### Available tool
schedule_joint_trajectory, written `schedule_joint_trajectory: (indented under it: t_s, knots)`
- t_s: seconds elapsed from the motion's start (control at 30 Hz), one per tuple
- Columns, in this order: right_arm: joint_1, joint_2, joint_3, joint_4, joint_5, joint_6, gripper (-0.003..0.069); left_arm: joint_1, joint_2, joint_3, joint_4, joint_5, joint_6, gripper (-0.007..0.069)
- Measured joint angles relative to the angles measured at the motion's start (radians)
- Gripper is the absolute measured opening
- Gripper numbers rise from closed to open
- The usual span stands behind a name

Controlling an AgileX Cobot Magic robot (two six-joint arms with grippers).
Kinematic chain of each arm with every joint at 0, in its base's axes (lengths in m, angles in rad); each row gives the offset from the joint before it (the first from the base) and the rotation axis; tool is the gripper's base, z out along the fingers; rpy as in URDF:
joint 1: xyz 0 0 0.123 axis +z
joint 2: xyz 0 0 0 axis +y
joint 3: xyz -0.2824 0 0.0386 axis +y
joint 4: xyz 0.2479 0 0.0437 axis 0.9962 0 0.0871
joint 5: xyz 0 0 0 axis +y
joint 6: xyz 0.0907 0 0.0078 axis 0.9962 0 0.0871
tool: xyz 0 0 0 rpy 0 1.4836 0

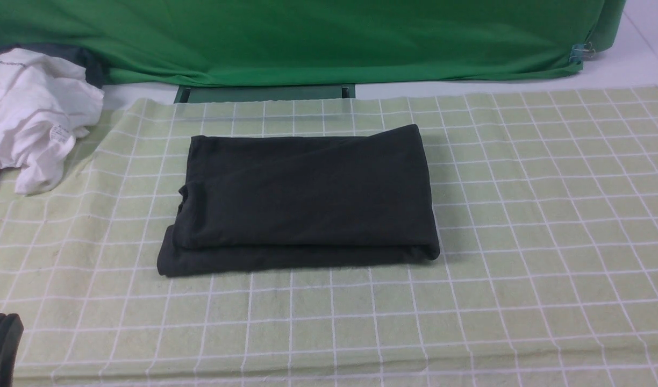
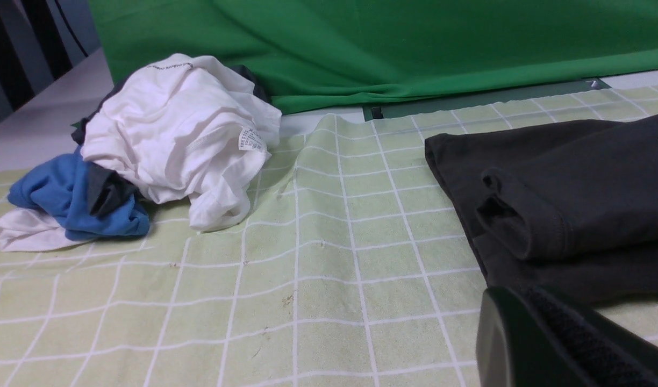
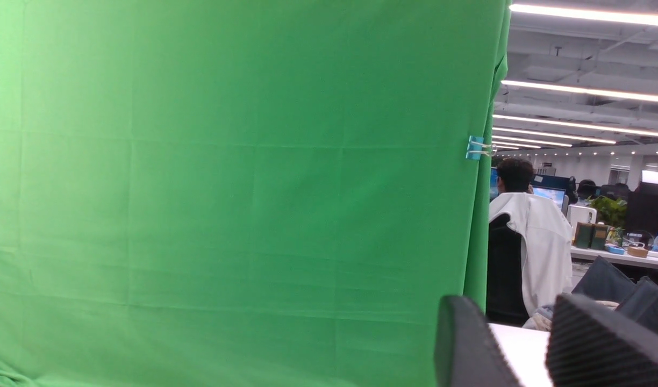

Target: Fold a long-sleeved shirt over a green coffee tablecloth.

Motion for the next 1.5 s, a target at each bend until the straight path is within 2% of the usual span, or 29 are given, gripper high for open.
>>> schedule_joint_trajectory:
  t_s: [0.2,0.4,0.77,0.9,1.13,1.3,1.5]
  knots:
    - [0.0,0.0,0.0,-0.017,0.0,0.005,0.0237,0.0,0.0,0.0,0.004,0.0,0.0,0.0014]
    - [0.0,0.0,0.0,-0.108,0.002,0.11,0.0237,0.0,0.0,0.0,0.005,0.0,0.001,0.0014]
    - [-0.001,0.0,0.012,-0.123,0.063,0.117,0.024,0.0,0.0,0.0,0.01,0.0,0.001,0.0014]
    - [-0.034,-0.006,0.09,-0.144,0.064,0.087,0.024,0.0,0.0,0.0,0.01,0.0,0.002,0.0014]
    - [-0.102,-0.009,0.394,-0.162,0.036,-0.044,0.024,0.0,0.0,0.0,0.01,0.0,0.003,0.0014]
    - [-0.102,-0.041,0.55,-0.165,-0.023,-0.059,0.024,0.0,0.0,0.0,0.011,0.0,0.003,0.0014]
    - [-0.102,-0.091,0.562,-0.166,0.047,-0.03,0.024,0.0,0.0,0.0,0.011,0.0,0.003,0.0014]
